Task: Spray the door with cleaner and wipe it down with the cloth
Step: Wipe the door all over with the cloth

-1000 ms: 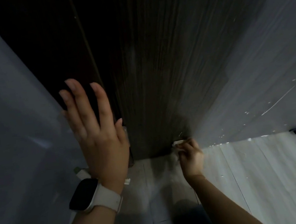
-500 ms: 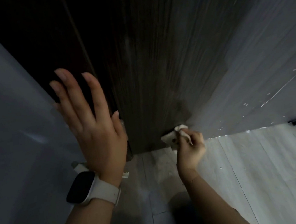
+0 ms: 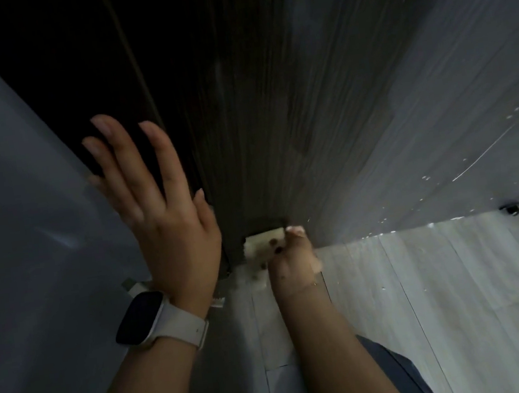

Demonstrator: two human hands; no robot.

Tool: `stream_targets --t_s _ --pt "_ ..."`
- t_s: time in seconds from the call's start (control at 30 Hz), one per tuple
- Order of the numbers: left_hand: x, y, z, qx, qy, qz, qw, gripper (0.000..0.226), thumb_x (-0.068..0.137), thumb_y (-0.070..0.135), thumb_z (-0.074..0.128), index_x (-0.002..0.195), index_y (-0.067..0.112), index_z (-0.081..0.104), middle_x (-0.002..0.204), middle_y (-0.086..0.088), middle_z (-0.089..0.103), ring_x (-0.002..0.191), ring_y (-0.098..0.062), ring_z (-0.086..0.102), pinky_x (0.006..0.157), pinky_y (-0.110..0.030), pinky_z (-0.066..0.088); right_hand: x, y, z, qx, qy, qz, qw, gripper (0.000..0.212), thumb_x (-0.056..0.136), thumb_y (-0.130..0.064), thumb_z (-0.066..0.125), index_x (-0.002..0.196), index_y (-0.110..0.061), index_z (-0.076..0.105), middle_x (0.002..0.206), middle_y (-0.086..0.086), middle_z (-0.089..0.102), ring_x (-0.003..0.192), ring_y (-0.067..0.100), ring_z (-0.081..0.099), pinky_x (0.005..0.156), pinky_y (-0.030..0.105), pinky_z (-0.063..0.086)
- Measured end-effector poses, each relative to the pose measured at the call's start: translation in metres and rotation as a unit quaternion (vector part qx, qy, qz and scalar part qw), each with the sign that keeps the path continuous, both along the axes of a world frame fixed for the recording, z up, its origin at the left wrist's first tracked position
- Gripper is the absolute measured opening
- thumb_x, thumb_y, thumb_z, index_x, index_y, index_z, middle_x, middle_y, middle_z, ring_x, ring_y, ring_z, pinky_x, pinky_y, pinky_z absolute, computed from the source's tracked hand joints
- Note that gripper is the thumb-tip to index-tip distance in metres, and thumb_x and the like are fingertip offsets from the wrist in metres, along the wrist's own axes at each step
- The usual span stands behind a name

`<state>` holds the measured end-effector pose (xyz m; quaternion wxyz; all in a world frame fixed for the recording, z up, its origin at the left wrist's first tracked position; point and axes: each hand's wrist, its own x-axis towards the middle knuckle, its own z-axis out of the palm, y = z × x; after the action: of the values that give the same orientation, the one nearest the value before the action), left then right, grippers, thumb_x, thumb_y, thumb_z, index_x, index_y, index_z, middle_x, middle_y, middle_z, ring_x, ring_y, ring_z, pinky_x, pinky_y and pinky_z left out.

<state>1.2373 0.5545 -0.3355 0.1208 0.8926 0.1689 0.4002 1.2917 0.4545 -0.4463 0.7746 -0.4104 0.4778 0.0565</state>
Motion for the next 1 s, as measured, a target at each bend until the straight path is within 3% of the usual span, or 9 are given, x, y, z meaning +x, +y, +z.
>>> stream_targets --t_s 0.1,0.23,0.37,0.6,0.67,0.73,0.83,0.93,1.0 --pt "0.0 0.0 -0.001 0.0 -0.005 -0.002 1.0 0.091 0.083 0.006 0.071 0.151 0.008 0.01 0.15 -0.036 0.005 0.14 -0.049 0.001 0.119 -0.056 0.006 0.005 -0.008 0.014 -0.059 -0.127 -0.077 0.987 0.014 0.089 -0.003 0.062 0.102 -0.005 0.068 0.092 0.003 0.066 0.083 0.013 0.064 0.06 0.017 0.051" --pt "0.0 -0.001 0.001 0.004 -0.004 0.0 1.0 0.089 0.085 0.006 0.068 0.15 0.007 0.008 0.15 -0.037 0.006 0.14 -0.049 0.001 0.118 -0.056 0.006 0.008 -0.014 0.005 -0.084 -0.092 -0.073 0.99 0.022 0.09 -0.001 0.061 0.111 -0.001 0.066 0.107 0.01 0.068 0.101 0.024 0.065 0.076 0.028 0.056" --pt "0.0 -0.002 0.001 0.0 0.0 -0.002 1.0 0.088 0.085 0.006 0.067 0.15 0.005 0.008 0.149 -0.042 0.008 0.139 -0.051 0.001 0.118 -0.059 0.007 0.008 -0.021 0.011 -0.058 -0.089 -0.061 0.992 0.024 0.09 0.001 0.06 0.113 0.002 0.065 0.104 0.008 0.066 0.091 0.019 0.063 0.051 0.013 0.051" --pt "-0.002 -0.002 0.005 -0.002 0.006 -0.003 1.0 0.088 0.085 0.008 0.067 0.15 0.004 0.008 0.149 -0.044 0.008 0.139 -0.051 0.0 0.119 -0.053 0.003 0.006 -0.018 0.012 0.007 -0.003 -0.034 0.999 0.008 0.091 -0.005 0.062 0.097 -0.002 0.064 0.088 0.008 0.066 0.072 0.016 0.062 0.063 0.027 0.052" --pt "-0.002 -0.002 0.004 -0.006 0.008 -0.002 1.0 0.089 0.084 0.008 0.067 0.15 0.005 0.008 0.149 -0.045 0.008 0.139 -0.052 0.001 0.119 -0.053 0.003 0.007 -0.019 0.013 0.001 -0.044 -0.039 0.998 0.01 0.09 -0.003 0.062 0.099 -0.002 0.066 0.092 0.007 0.067 0.077 0.016 0.063 0.07 0.031 0.054" --pt "0.0 -0.002 0.002 -0.006 0.012 0.001 1.0 0.089 0.084 0.007 0.067 0.15 0.006 0.008 0.149 -0.045 0.009 0.139 -0.052 0.001 0.119 -0.057 0.005 0.007 -0.02 0.016 -0.016 -0.084 -0.038 0.996 0.016 0.09 -0.002 0.061 0.105 -0.005 0.067 0.091 0.002 0.066 0.082 0.013 0.063 0.068 0.026 0.055" --pt "-0.001 -0.002 0.002 -0.014 0.018 -0.004 1.0 0.088 0.084 0.008 0.066 0.15 0.008 0.007 0.15 -0.045 0.008 0.14 -0.056 0.003 0.118 -0.06 0.008 0.004 -0.022 0.017 -0.003 -0.055 -0.037 0.998 0.019 0.093 -0.004 0.059 0.111 -0.002 0.065 0.1 0.006 0.067 0.084 0.015 0.064 0.06 0.021 0.054" --pt "-0.001 -0.001 0.001 -0.029 0.021 -0.009 0.999 0.087 0.086 0.009 0.064 0.15 0.007 0.006 0.15 -0.045 0.007 0.141 -0.057 0.005 0.118 -0.061 0.007 0.004 -0.029 0.024 0.057 -0.025 -0.019 0.998 0.006 0.093 -0.005 0.06 0.089 -0.001 0.062 0.083 0.006 0.064 0.07 0.013 0.061 0.047 0.017 0.051" --pt "0.0 -0.002 0.0 -0.027 0.018 -0.007 0.999 0.087 0.085 0.009 0.064 0.149 0.005 0.006 0.15 -0.045 0.008 0.14 -0.058 0.005 0.118 -0.059 0.006 0.008 -0.034 0.028 0.073 -0.029 -0.025 0.997 0.016 0.093 -0.003 0.059 0.078 -0.007 0.056 0.076 0.004 0.061 0.065 0.011 0.058 0.048 0.019 0.051"
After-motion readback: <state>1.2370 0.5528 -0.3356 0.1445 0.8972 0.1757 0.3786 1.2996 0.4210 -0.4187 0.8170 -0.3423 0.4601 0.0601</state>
